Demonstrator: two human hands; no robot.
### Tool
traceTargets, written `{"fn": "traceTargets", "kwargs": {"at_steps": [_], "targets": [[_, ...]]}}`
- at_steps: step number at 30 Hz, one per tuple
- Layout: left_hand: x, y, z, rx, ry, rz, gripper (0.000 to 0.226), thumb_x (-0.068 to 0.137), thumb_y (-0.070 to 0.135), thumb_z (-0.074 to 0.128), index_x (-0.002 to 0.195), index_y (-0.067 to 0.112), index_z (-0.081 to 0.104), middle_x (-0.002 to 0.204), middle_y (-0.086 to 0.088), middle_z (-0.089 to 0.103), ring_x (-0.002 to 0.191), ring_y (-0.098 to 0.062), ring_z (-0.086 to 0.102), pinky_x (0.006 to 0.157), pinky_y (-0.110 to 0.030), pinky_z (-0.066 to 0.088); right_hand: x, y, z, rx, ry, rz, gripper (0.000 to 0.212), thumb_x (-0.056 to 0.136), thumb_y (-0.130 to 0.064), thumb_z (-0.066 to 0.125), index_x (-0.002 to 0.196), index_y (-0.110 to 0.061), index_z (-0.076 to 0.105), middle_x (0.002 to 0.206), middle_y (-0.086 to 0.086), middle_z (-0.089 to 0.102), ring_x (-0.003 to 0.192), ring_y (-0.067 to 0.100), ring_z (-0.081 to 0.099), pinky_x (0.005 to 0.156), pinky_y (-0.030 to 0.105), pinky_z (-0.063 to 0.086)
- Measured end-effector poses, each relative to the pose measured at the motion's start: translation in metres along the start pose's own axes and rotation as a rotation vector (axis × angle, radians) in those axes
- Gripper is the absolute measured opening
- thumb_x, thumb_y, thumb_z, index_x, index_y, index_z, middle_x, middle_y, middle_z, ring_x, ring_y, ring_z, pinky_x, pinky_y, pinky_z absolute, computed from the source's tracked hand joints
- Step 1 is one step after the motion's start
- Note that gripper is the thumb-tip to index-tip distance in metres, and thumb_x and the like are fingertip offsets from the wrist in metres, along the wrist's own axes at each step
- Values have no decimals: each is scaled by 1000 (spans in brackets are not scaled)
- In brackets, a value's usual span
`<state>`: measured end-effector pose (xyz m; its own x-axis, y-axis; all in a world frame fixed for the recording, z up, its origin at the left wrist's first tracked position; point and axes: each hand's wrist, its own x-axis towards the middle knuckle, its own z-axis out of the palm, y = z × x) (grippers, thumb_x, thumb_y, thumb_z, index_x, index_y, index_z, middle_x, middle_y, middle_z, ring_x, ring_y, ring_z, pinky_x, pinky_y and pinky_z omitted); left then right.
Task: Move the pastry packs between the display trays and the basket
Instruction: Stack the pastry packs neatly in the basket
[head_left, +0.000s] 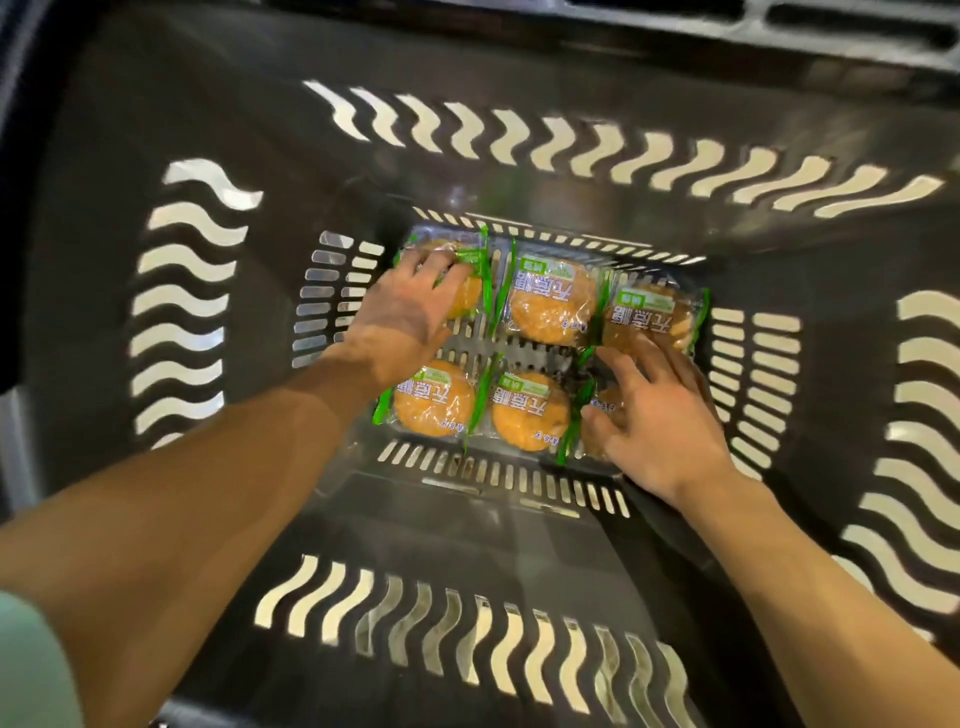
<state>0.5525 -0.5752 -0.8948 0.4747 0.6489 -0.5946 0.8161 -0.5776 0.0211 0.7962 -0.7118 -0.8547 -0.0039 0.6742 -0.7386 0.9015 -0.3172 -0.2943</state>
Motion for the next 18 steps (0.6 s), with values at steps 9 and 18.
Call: {"fn": "traceTargets", "kwargs": {"at_steps": [9,18], "targets": [[19,0,8,2,-1,-27,95,87,23,74,157,13,11,163,-11,23,151,-31,18,122,-45,28,2,-9,-7,-35,32,-11,67,98,-52,51,157,-31,26,168,0,15,155,25,4,126,46,11],[-34,10,-39,-105,98,-105,93,91,39,68,159,13,10,166,-9,17,154,-28,13,124,-46,20,-37,-47,-43,-179,103,-41,65,98,-57,44,155,-30,28,166,10,18,152,33,14,123,49,19]]}}
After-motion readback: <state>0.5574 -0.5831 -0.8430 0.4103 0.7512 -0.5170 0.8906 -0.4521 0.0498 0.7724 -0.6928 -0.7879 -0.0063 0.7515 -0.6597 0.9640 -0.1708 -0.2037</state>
